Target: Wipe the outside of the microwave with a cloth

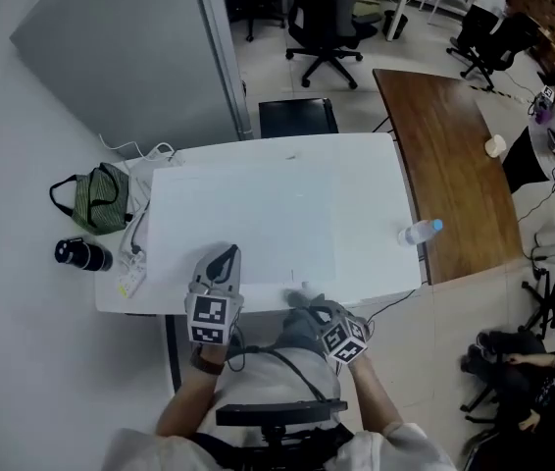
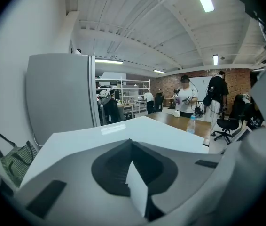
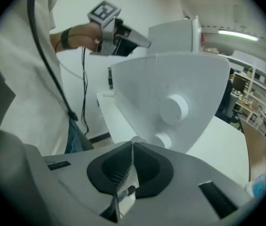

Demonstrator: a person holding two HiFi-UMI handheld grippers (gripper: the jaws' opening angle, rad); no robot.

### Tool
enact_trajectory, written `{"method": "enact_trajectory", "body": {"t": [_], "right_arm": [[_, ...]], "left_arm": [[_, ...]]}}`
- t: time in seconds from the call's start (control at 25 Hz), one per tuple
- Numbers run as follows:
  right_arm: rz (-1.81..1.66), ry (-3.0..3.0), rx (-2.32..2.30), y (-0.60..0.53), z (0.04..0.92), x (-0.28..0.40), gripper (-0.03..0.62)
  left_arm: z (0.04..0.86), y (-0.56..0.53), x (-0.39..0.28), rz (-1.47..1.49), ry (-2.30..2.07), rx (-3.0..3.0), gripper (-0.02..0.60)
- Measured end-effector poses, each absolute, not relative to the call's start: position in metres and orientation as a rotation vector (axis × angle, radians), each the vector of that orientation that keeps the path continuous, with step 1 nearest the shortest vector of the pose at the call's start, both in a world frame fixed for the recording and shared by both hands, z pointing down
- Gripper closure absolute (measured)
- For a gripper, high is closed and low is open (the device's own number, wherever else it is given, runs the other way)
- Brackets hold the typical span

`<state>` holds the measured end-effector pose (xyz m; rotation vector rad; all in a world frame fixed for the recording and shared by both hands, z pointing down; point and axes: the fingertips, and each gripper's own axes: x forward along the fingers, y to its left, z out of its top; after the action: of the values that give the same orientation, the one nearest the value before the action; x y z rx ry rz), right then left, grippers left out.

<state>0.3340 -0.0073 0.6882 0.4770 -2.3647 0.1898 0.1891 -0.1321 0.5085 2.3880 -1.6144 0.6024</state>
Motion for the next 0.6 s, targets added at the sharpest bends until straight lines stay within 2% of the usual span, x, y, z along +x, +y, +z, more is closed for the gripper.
{"method": "enact_trajectory", "body": {"t": [0.36,0.6], "right_arm": [[0.167,-2.678,1.185,0.068,0.534,0.151,0.572],[0.196,-2.797,1.417,0.106,0.46,0.083,0.572]], "left_arm": [[0.508,0.035,0.025,0.418,-1.548,2.422,0.574],[0.491,0.101,-0.026,0.339,-1.53,2.421,0.574]]}}
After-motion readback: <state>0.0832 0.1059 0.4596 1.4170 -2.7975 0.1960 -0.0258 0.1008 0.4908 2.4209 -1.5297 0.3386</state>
